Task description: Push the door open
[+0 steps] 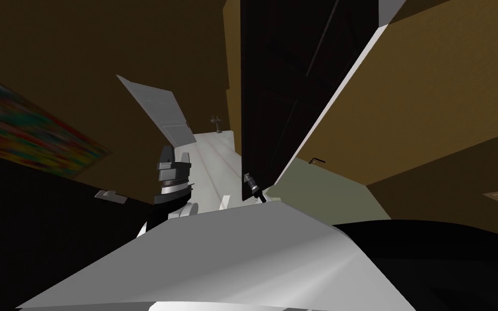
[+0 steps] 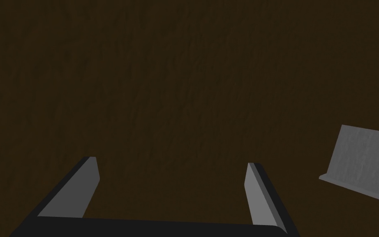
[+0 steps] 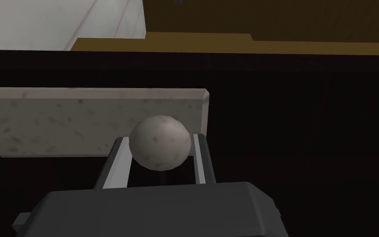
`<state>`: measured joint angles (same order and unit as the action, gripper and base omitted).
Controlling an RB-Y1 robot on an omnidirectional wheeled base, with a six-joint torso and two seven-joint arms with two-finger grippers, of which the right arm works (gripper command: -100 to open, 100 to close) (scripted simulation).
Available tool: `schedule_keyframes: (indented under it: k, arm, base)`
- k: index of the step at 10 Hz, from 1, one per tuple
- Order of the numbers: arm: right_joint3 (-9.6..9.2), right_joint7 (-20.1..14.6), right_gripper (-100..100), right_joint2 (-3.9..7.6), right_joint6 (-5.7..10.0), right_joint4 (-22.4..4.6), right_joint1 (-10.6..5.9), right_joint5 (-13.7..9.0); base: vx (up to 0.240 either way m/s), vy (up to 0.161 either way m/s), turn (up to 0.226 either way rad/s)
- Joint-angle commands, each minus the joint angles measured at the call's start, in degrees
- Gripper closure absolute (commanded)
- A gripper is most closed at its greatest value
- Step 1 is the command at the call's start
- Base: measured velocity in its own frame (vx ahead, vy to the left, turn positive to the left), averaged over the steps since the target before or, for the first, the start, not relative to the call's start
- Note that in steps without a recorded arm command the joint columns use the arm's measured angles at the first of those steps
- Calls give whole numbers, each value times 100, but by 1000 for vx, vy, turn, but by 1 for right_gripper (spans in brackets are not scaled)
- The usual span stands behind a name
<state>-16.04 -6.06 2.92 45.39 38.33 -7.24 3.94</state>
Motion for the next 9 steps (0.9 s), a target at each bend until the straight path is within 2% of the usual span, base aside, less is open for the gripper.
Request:
schedule_keyframes:
  k: [1,3,4,5,9]
  arm:
    - [146,16,100,104,11,7,-44,-67]
    - [146,16,100,104,11,7,-44,-67]
    - [261,60,100,133,8,-9,-54,-121]
    - [182,-19,-100,157,-34,113,-9,-102]
    - [197,-37,-100,118,-59,155,22,-133]
  base:
    - [169,89,-37]
    - [71,40,-13]
    - [126,65,-84]
    - [-59,23,-108]
    - [-225,13,-41]
